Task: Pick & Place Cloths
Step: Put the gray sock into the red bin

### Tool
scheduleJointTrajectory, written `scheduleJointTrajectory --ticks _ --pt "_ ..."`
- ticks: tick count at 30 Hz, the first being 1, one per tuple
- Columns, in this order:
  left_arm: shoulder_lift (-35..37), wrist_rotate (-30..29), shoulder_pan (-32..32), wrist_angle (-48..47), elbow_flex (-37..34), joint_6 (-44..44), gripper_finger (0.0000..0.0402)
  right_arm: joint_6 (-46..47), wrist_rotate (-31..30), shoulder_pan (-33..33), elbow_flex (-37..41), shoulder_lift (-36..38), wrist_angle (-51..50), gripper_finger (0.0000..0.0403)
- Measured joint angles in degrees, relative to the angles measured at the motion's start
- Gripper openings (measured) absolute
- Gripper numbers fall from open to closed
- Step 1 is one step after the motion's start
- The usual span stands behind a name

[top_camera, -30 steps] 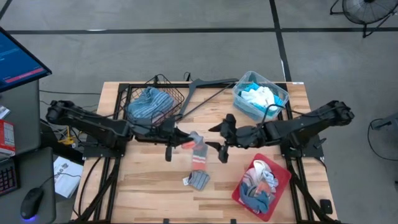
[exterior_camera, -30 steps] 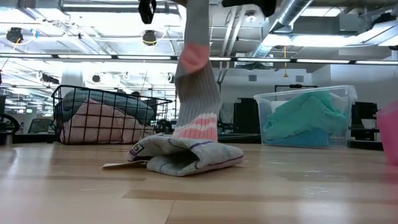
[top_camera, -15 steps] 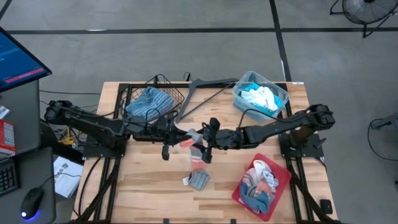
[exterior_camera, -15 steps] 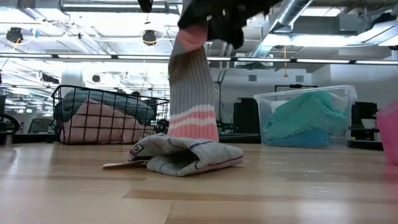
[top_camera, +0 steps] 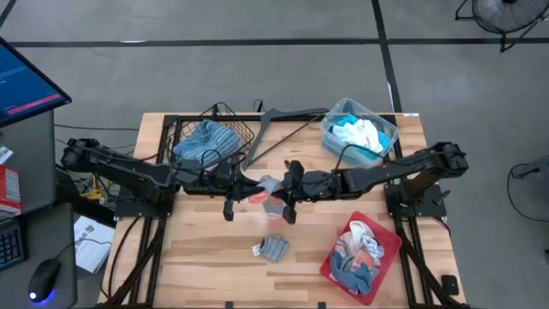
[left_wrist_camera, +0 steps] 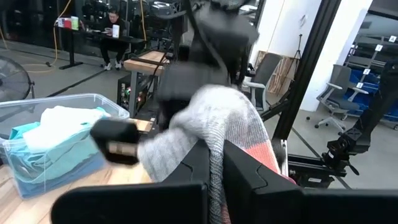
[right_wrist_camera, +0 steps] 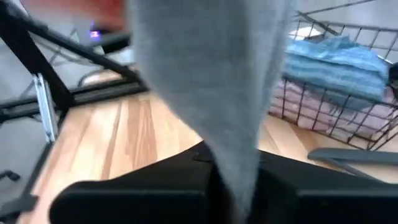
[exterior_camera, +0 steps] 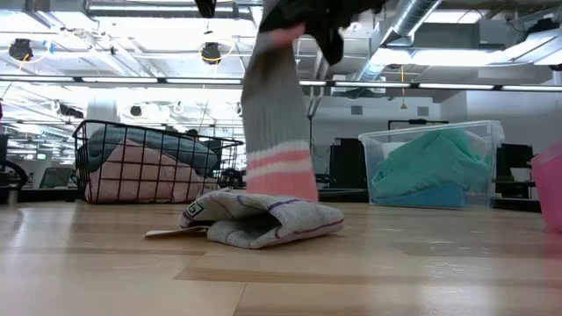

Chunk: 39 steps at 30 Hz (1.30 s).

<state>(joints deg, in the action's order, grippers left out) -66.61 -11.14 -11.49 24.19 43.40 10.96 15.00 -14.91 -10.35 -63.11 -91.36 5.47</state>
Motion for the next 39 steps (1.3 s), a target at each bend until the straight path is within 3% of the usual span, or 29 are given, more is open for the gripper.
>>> scheduleJointTrajectory --ticks 9,17,21,31,39 --pt "0.0 -1.1 0.0 -0.9 0.0 0.0 0.0027 7.3 -3.9 -2.9 0.0 13.5 -13.6 0.0003" --pt "-0.3 3.7 0.0 -5.7 -0.1 1.0 0.0083 13.0 -15.8 -10.7 0.0 24.3 -21.3 0.0001" --pt "-0.3 4.0 0.0 -6.6 -0.1 1.5 0.0105 16.6 -17.6 -15.5 0.0 28.0 -26.5 0.0001" --pt "-0.3 4.0 0.0 -6.7 -0.1 1.5 0.0113 40.8 -18.6 -31.3 0.0 29.9 -45.4 0.0" --pt "-0.3 4.0 0.0 -6.7 -0.1 1.5 0.0112 66.3 -19.3 -42.9 0.0 28.9 -66.5 0.0"
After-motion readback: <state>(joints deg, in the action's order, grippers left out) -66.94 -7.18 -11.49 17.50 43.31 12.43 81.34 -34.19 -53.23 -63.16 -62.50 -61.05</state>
